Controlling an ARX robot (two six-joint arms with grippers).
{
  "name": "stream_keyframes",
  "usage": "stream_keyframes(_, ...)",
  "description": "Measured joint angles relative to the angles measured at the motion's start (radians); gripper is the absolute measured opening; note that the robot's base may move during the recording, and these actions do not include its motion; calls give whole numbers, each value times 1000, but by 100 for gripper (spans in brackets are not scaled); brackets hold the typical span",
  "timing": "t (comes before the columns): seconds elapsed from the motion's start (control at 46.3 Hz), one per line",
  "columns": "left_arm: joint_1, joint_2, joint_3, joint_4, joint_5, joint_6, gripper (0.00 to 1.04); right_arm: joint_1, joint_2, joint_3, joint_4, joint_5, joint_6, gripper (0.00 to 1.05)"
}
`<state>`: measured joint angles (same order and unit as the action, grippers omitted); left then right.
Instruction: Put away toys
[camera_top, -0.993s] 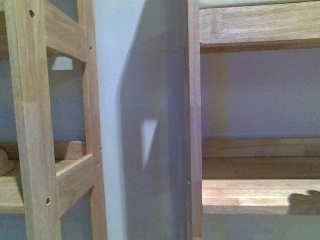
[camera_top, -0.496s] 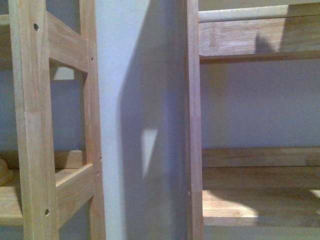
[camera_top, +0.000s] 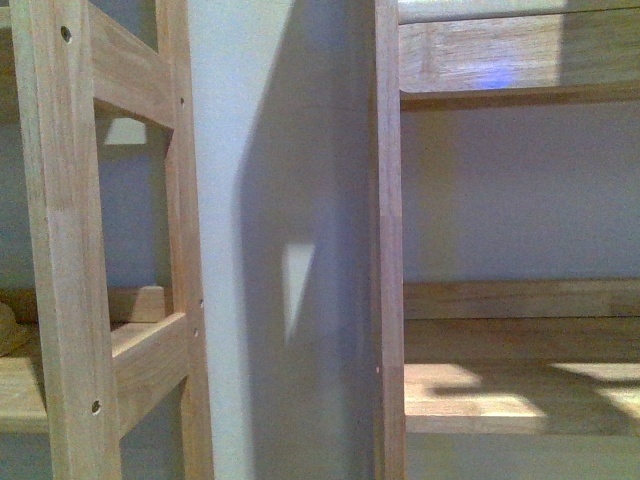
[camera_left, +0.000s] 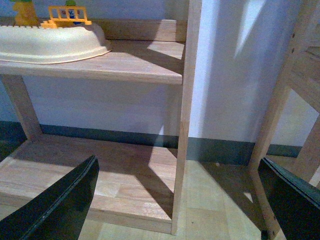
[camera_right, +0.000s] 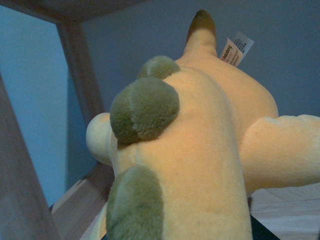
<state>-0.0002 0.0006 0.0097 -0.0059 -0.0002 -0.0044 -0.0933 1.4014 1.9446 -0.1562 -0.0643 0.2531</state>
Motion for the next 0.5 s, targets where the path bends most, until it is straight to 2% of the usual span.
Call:
stream_keyframes(0.388, 0, 0, 0, 0, 0, 0, 99, 64, 182, 71, 81, 9, 110, 19)
stream_keyframes(0.496, 0, 0, 0, 0, 0, 0, 99, 77, 222, 92, 86, -17, 185, 19)
